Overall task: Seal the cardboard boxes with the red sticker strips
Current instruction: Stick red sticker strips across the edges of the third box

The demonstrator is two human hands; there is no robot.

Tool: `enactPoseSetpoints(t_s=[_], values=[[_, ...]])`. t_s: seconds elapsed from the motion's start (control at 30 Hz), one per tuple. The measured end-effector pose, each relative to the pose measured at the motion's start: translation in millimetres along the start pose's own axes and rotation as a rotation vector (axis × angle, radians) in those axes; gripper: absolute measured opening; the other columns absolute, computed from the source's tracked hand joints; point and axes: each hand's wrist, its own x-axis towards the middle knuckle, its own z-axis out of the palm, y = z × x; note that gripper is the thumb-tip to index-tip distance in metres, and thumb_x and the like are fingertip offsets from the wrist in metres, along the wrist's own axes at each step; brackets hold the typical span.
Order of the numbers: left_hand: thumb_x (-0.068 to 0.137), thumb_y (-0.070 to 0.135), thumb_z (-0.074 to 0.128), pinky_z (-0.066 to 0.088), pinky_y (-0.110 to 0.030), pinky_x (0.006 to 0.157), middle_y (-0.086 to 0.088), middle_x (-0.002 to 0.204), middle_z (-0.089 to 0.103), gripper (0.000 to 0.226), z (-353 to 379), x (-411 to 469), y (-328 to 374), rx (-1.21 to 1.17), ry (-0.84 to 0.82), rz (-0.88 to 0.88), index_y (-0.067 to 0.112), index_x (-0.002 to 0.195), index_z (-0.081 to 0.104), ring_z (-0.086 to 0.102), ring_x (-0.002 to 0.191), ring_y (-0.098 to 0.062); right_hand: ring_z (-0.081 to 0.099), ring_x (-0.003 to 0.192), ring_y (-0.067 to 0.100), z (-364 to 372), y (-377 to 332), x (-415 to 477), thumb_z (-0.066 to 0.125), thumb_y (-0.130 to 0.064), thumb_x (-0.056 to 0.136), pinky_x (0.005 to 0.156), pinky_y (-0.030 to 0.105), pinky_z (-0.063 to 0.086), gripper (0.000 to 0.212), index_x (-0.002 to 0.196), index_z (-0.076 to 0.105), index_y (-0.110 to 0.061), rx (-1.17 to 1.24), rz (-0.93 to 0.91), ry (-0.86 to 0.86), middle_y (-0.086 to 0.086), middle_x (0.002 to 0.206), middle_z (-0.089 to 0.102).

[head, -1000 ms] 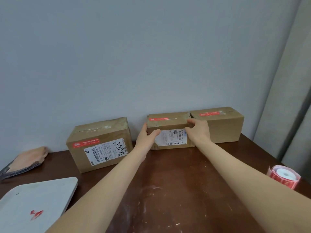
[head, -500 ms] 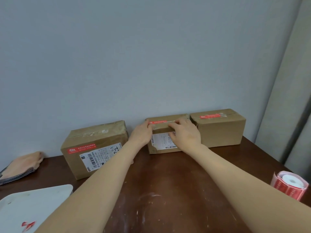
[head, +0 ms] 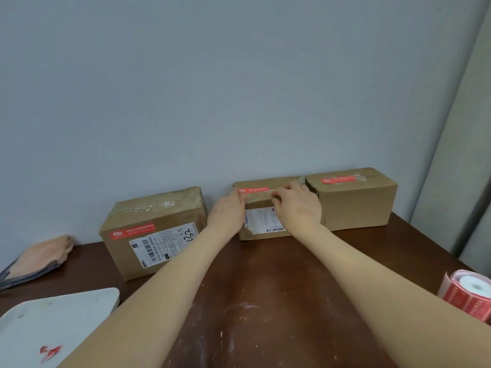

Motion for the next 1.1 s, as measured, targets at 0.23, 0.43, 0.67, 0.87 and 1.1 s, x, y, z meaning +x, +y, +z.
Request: enactPoseSetpoints(t_s=[0.23,0.43,0.67,0.87,1.1], values=[[0.099,0.018,0.033,0.049,-0.043,0.092,-0.014,0.133,0.052,0.04,-51,-15,-5,-0.026,0.072,-0.029,0.011,0.138,0.04,0.062,0.104,-0.031,0.037,0.126,0.028,-13,-30,-11,0.05,-0.015,0.088,0.1,0.036,0.034,0.044,0.132,0.052,-0.018,-0.01,-0.02,0.018,0.009,0.133,0.045],[0.095,0.015,0.038,0.041,-0.039,0.094,-0.009,0.135,0.047,0.038,-99,-44,-42,0.085,0.256,-0.097,0.014,0.132,0.047,0.045,0.123,-0.026,0.037,0.127,0.026,-7,-101,-26,0.05,-0.018,0.09,0.103,0.035,0.035,0.047,0.137,0.046,-0.015,0.294,-0.096,-0.044,0.009,0.136,0.043],[0.094,0.022,0.041,0.033,-0.041,0.103,-0.014,0.143,0.039,0.049,-143,-78,-111,0.015,0.349,-0.435,0.008,0.142,0.034,0.034,0.132,-0.03,0.028,0.142,0.024,4,-160,-33,0.067,-0.031,0.086,0.113,0.037,0.027,0.083,0.15,0.018,-0.009,0.818,0.114,-0.414,0.008,0.154,0.028],[0.095,0.036,0.043,0.039,-0.034,0.073,-0.011,0.09,0.057,0.036,-142,-91,-142,-0.518,0.191,-0.654,0.003,0.104,0.055,0.051,0.096,-0.031,0.051,0.12,0.02,10,-169,-38,0.07,-0.023,0.084,0.1,0.033,0.042,0.059,0.134,0.041,-0.014,0.969,0.184,-0.448,-0.005,0.126,0.053],[0.092,0.039,0.046,0.033,-0.031,0.058,-0.004,0.072,0.053,0.036,-153,-102,-116,-0.585,0.261,-0.592,0.014,0.067,0.046,0.05,0.072,-0.024,0.041,0.133,0.021,-21,-152,-59,0.063,-0.03,0.089,0.105,0.034,0.035,0.063,0.145,0.037,-0.016,0.83,0.152,-0.28,0.0,0.147,0.043]])
